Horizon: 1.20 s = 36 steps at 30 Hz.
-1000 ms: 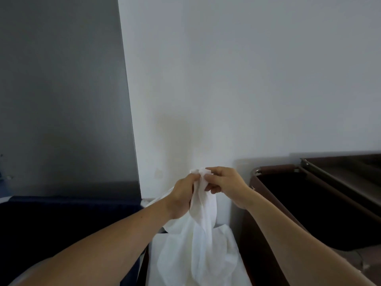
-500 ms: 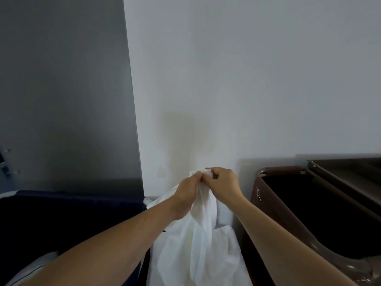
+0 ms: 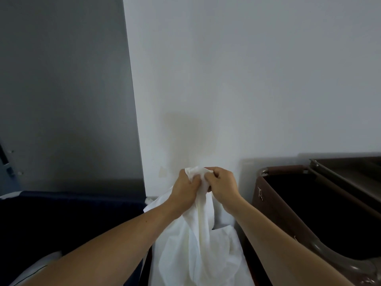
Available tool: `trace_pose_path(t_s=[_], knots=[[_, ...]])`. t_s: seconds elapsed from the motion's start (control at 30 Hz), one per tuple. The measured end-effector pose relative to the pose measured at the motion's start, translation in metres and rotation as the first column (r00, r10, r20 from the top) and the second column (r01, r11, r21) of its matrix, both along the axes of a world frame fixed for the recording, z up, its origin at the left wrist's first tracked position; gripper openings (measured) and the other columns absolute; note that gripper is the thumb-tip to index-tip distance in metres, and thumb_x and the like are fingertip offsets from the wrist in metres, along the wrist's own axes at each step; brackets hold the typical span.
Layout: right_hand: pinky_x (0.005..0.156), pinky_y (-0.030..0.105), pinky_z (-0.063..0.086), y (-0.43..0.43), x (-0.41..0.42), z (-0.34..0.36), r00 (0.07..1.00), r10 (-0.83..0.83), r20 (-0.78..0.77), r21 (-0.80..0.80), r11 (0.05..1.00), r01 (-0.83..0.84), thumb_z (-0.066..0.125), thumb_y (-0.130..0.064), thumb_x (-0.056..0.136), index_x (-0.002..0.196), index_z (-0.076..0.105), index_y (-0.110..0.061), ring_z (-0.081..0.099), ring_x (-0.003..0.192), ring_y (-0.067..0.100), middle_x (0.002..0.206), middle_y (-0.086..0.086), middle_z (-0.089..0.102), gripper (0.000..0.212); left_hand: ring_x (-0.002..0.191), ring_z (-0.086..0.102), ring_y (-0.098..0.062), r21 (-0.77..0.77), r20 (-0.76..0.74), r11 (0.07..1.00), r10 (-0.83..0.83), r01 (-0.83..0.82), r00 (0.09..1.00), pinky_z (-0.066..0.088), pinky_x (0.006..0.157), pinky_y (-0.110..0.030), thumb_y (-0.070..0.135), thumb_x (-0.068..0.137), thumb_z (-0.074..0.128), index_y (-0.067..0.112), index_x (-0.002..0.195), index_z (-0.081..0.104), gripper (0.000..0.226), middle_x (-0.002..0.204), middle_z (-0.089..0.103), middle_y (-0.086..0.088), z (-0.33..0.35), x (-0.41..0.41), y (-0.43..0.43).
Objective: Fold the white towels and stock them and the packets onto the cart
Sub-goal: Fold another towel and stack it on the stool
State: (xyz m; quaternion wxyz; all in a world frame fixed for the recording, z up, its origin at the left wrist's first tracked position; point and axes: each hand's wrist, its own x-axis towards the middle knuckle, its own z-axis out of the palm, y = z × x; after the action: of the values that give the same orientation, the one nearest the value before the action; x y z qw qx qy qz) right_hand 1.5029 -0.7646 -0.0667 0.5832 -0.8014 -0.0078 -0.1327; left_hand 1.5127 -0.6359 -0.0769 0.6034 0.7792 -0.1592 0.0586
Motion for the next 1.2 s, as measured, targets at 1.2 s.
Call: trace_pose_path(t_s=[1.2], knots=[[0.073, 0.037, 0.055, 0.005, 0.019, 0.007, 0.999, -0.023, 0.039, -0.099, 0.995, 0.027, 0.066, -0.027, 0.093, 0.075, 0.076, -0.015, 0.060, 0.063, 0.012, 0.070, -0.001, 0.072, 0.024, 0.077, 0.062, -0.029, 0.553, 0.216, 0.806, 0.107, -0.212, 0.971, 0.049, 0.072, -0.038, 0.010, 0.104, 0.030, 0.012, 0.077, 0.050, 0.033, 0.075, 0.061, -0.008, 0.018, 0.006, -0.008]])
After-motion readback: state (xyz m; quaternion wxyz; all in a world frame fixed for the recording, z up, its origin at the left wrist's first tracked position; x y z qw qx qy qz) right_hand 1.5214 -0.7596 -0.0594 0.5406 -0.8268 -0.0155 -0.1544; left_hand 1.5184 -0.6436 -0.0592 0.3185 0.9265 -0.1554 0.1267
